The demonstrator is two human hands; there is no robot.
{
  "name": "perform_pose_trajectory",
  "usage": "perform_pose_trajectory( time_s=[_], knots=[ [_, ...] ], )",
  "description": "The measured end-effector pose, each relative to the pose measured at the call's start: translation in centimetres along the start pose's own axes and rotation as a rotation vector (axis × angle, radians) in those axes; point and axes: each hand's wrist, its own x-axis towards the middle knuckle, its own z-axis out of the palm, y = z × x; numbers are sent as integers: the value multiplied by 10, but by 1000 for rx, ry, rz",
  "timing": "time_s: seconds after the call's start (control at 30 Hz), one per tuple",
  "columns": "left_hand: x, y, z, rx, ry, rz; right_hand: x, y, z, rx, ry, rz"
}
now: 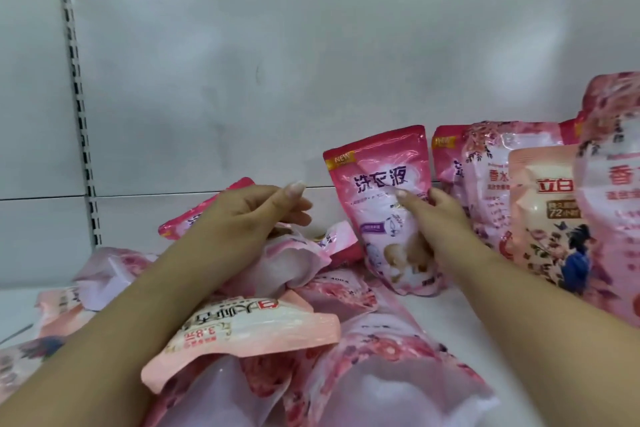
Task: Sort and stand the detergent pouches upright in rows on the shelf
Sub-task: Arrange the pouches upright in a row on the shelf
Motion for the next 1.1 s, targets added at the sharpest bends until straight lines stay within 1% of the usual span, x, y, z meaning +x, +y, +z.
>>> perform_pose_trajectory(
  time_s=[0.07,0.17,0.2,0.27,0.3,0.37,0.43,0.5,0.57,0.63,0.7,0.83,0.97,1.1],
  knots=[
    [-1,3,0,53,77,11,6,5,1,63,19,45],
    [6,-1,-11,343,328,-39,14,6,-7,275,74,84],
    [9,-5,-16,457,345,-113,14,5,-8,327,76,86],
    [11,-11,-19,667,235,-348,15,8,-11,348,38,66],
    [11,-12,-18,691,192,-428,14,8,-11,324,31,57],
    [9,-14,-16,626,178,-512,10,7,-7,193,35,33],
    [9,-15,-15,586,213,-531,7,9,-2,14,15,8],
    [11,-16,-18,575,225,-572,10,10,3,-59,2,77],
    [12,-15,-19,546,223,-593,11,8,6,-54,-41,181],
    [12,-13,-18,534,224,-601,13,9,5,-9,-52,239],
    [10,-9,-16,527,232,-613,11,12,5,92,1,247],
    [10,-15,-21,475,247,-628,10,15,8,117,108,192],
    [9,-13,-19,412,230,-501,19,15,13,-36,78,145],
    [9,-15,-20,382,284,-345,22,15,17,-143,155,40]
  ],
)
